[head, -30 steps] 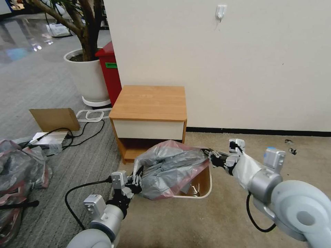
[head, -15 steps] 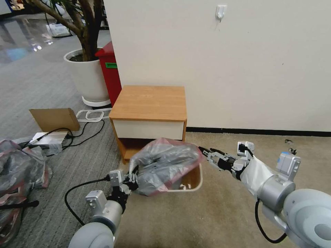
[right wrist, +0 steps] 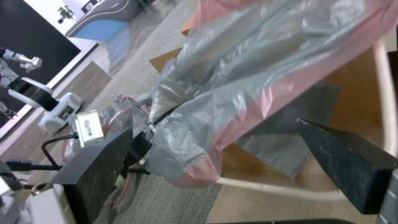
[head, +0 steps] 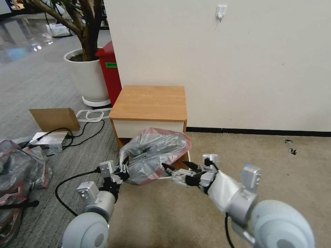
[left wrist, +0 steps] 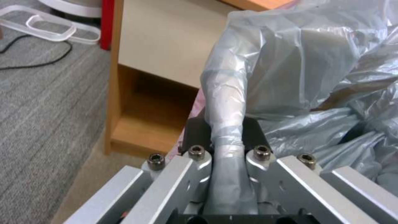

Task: Pick up the garbage bag from the table and place it over the trash can.

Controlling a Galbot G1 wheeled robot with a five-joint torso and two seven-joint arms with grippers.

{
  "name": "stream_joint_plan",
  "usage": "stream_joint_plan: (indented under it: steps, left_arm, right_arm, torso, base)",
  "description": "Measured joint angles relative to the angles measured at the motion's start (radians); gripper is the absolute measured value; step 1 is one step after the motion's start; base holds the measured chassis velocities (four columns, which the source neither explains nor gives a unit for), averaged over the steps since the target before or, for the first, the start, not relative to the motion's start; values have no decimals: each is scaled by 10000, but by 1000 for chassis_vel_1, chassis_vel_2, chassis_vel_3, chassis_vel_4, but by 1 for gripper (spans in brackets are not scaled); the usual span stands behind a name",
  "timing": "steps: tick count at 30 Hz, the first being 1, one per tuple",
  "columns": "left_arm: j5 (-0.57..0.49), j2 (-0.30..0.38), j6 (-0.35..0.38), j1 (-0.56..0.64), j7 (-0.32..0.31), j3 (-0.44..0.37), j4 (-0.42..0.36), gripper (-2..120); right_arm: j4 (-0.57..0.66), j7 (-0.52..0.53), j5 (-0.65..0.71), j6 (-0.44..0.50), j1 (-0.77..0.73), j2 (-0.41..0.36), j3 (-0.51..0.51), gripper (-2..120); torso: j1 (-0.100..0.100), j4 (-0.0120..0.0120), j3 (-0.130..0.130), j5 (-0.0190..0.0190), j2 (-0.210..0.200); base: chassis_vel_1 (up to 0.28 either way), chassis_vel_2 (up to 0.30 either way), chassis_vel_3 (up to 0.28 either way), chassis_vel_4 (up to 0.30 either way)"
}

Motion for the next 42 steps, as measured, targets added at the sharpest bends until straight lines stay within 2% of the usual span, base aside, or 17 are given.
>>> stream_joint_plan:
  steps: [9, 21, 23, 25, 27, 28, 29, 33, 34, 37, 38, 41, 42]
  left_arm:
    - [482, -17, -232, 88, 374, 49, -223, 5]
    - [790, -117, -285, 172, 593, 126, -293, 5]
    - [810, -127, -287, 183, 612, 140, -283, 5]
    - [813, -130, -287, 184, 616, 143, -280, 5]
    - [829, -145, -288, 185, 625, 155, -268, 5]
    - [837, -157, -288, 186, 627, 165, -261, 5]
    - [837, -157, -288, 186, 627, 165, -261, 5]
    - [755, -203, -289, 192, 630, 183, -248, 5]
    - [755, -203, -289, 192, 630, 183, -248, 5]
    - [451, -247, -282, 193, 595, 196, -238, 5]
    - [451, -247, -282, 193, 595, 196, -238, 5]
    - [284, -250, -258, 162, 551, 189, -180, 5]
    - [284, -250, -258, 162, 551, 189, -180, 5]
  right_arm:
    - [-431, 842, 23, 314, 262, 479, -591, 100]
    - [-790, 907, 462, 984, 687, 946, -910, 97]
    - [-842, 908, 542, 1038, 767, 1043, -978, 89]
    - [-854, 909, 562, 1044, 778, 1063, -991, 87]
    - [-906, 916, 628, 1072, 801, 1140, -1055, 78]
    - [-954, 936, 663, 1088, 808, 1208, -1093, 70]
    - [-954, 936, 663, 1088, 808, 1208, -1093, 70]
    - [-1011, 973, 692, 1121, 793, 1294, -1087, 51]
    - [-1011, 973, 692, 1121, 793, 1294, -1087, 51]
    - [-1013, 974, 685, 1131, 751, 1276, -1055, 36]
    - [-1013, 974, 685, 1131, 751, 1276, -1055, 36]
    - [-979, 973, 680, 1133, 747, 1219, -1031, 22]
    - [-979, 973, 680, 1133, 747, 1219, -1031, 22]
  torso:
    - [0, 0, 0, 1, -1]
    - [0, -1, 0, 1, 0]
    - [0, -1, 0, 1, 0]
    - [0, -1, 0, 1, -1]
    - [0, -1, 0, 1, 0]
    - [0, 0, 0, 1, 0]
    - [0, 0, 0, 1, 0]
    - [0, -1, 0, 1, 0]
    - [0, -1, 0, 1, 0]
    - [1, -1, 0, 1, 0]
    - [1, -1, 0, 1, 0]
    - [0, -1, 0, 1, 0]
    - [0, -1, 0, 1, 0]
  base:
    - [0, 0, 0, 0]
    - [0, 0, 0, 0]
    - [0, 0, 0, 0]
    - [0, 0, 0, 0]
    - [0, 0, 0, 0]
    - [0, 0, 0, 0]
    - [0, 0, 0, 0]
    - [0, 0, 0, 0]
    - [0, 0, 0, 0]
    - [0, 0, 0, 0]
    - [0, 0, 0, 0]
    - [0, 0, 0, 0]
    - [0, 0, 0, 0]
